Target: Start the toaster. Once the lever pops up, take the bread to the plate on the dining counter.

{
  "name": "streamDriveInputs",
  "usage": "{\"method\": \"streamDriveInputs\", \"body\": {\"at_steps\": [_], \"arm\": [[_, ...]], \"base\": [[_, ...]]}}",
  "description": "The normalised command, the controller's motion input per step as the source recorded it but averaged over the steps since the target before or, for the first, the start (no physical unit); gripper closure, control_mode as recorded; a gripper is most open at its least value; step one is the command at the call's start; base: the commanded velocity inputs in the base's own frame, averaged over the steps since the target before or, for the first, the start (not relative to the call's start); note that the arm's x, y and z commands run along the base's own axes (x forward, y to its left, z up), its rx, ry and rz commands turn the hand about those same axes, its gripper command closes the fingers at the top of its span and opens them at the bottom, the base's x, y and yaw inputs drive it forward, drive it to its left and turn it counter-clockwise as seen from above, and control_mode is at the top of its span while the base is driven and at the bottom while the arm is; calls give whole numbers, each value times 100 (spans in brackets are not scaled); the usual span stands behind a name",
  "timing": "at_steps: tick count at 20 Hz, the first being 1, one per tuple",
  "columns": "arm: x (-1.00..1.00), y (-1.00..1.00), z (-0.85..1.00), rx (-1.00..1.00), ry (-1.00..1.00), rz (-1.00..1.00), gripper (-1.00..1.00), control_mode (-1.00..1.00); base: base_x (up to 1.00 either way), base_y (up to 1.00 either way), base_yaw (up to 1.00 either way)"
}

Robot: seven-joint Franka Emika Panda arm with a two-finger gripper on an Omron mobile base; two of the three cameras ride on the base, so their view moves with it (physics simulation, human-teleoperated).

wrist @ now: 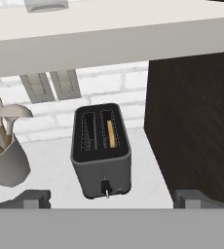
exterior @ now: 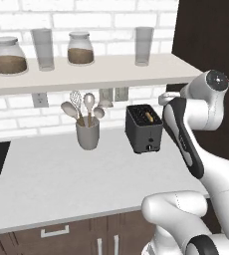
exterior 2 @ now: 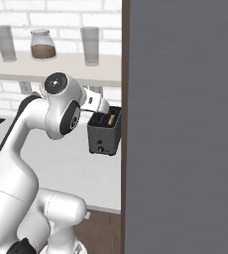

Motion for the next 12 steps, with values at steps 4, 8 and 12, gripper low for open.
{"method": "streamDriveInputs", "body": {"at_steps": [4,8,12], "arm": [[0,0,0,0,0,0,-100,-100],[0,0,0,0,0,0,-100,-100],[0,0,0,0,0,0,-100,-100]], "base": [[0,0,0],[0,0,0],[0,0,0]]}}
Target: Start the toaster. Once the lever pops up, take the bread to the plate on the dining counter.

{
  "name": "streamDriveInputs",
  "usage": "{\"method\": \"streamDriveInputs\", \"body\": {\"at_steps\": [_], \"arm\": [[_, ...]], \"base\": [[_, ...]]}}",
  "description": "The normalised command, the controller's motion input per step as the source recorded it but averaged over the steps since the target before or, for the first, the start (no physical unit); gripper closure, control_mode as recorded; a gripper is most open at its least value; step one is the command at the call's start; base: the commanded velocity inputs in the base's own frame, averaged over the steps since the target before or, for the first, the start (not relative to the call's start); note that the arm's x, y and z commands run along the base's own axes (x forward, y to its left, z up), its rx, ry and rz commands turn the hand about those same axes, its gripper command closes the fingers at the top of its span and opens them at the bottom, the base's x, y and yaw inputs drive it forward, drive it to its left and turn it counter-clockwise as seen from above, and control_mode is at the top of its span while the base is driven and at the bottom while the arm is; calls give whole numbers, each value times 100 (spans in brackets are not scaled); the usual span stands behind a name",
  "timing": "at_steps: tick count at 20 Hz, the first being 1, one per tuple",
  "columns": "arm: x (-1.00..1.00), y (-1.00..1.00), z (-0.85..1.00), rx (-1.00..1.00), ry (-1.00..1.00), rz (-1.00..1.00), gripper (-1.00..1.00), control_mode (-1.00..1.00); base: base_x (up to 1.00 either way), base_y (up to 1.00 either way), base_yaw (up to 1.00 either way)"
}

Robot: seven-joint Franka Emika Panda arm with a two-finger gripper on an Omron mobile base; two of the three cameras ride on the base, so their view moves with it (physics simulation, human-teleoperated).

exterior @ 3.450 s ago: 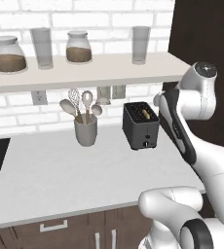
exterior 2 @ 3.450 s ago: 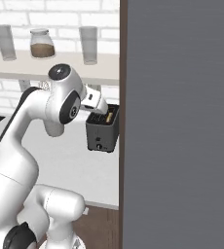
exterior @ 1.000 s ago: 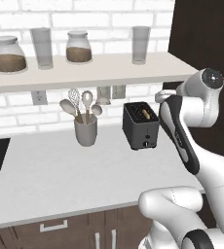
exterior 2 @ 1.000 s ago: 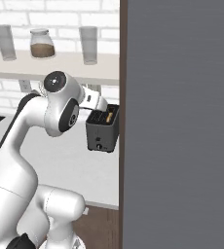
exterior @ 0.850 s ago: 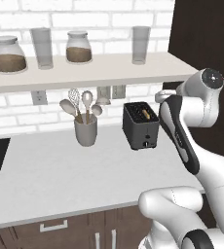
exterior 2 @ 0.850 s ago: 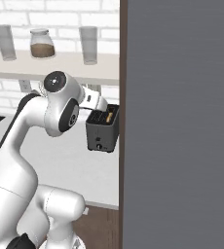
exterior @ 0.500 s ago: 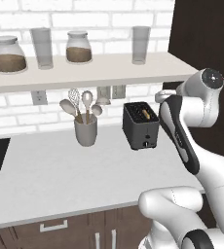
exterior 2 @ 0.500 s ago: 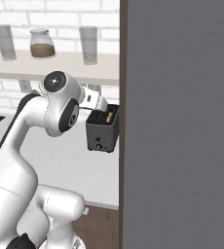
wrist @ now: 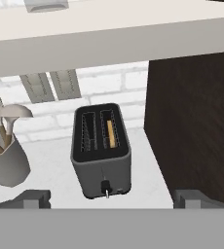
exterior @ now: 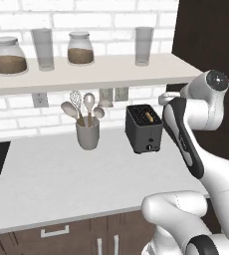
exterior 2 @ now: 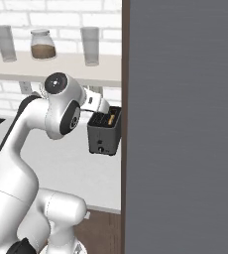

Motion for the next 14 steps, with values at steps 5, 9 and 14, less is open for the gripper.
{"method": "streamDriveInputs", "body": {"at_steps": [5,9,14], "arm": [[0,0,0,0,0,0,-100,-100],[0,0,0,0,0,0,-100,-100],[0,0,0,0,0,0,-100,-100]], "base": [[0,0,0],[0,0,0],[0,0,0]]}}
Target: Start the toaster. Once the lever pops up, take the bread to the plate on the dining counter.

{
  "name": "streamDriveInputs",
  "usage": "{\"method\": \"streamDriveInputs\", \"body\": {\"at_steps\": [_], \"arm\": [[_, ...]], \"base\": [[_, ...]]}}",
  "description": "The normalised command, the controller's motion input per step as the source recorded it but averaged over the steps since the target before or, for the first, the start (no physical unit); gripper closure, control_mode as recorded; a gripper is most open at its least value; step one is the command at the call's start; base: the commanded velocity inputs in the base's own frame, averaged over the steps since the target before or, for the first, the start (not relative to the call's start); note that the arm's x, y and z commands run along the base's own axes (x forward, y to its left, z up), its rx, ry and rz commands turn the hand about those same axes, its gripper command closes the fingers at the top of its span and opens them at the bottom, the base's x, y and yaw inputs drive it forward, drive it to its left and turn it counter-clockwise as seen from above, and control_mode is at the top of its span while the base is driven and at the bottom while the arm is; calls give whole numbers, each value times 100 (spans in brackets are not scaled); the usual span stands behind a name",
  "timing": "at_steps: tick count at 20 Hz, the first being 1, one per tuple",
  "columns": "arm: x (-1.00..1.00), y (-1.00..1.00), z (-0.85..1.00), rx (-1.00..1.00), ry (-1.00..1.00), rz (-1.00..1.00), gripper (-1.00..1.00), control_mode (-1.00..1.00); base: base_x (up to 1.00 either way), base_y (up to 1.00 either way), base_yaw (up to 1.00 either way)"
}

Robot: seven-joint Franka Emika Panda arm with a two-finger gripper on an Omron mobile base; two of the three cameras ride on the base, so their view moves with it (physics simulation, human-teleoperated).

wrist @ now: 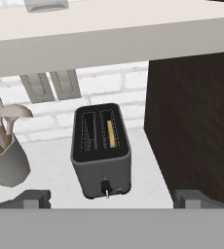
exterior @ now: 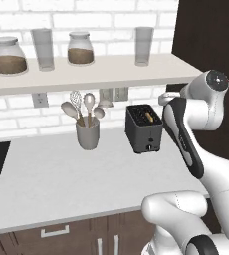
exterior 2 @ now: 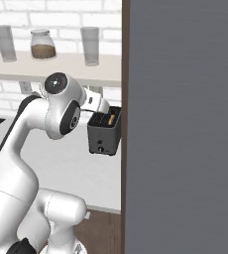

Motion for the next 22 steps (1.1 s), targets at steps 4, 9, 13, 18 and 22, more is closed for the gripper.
{"method": "streamDriveInputs", "body": {"at_steps": [4,9,13,18,22], "arm": [[0,0,0,0,0,0,-100,-100],[0,0,0,0,0,0,-100,-100],[0,0,0,0,0,0,-100,-100],[0,0,0,0,0,0,-100,-100],[0,0,0,0,0,0,-100,-100]], "base": [[0,0,0],[0,0,0],[0,0,0],[0,0,0],[0,0,0]]}}
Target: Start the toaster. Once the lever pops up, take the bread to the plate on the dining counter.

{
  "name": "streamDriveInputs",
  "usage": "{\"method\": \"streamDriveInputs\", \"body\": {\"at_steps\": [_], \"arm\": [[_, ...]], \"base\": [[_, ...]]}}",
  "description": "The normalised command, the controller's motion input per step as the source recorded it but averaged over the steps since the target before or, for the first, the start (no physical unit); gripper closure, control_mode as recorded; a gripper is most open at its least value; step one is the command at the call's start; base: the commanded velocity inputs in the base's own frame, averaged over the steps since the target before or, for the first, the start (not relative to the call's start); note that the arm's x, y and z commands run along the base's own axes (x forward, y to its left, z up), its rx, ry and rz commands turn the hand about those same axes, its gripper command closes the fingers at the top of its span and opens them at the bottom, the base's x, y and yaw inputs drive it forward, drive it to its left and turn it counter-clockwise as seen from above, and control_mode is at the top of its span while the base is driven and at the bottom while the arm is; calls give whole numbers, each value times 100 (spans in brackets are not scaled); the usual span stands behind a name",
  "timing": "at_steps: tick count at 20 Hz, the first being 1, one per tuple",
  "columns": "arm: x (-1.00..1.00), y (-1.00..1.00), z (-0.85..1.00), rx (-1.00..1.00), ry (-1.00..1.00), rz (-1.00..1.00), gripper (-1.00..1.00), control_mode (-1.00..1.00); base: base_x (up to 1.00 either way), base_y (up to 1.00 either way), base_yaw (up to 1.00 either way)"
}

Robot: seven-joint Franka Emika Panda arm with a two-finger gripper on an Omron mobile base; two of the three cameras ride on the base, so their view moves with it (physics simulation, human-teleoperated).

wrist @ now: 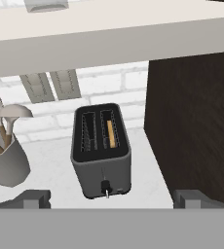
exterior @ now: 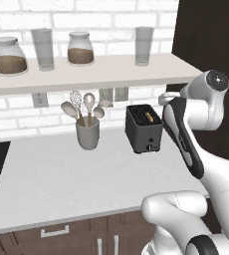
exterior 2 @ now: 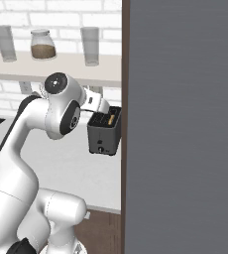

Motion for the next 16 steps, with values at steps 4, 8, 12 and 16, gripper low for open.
{"method": "streamDriveInputs", "body": {"at_steps": [4,8,12,16], "arm": [[0,0,0,0,0,0,-100,-100],[0,0,0,0,0,0,-100,-100],[0,0,0,0,0,0,-100,-100],[0,0,0,0,0,0,-100,-100]], "base": [[0,0,0],[0,0,0],[0,0,0],[0,0,0]]}}
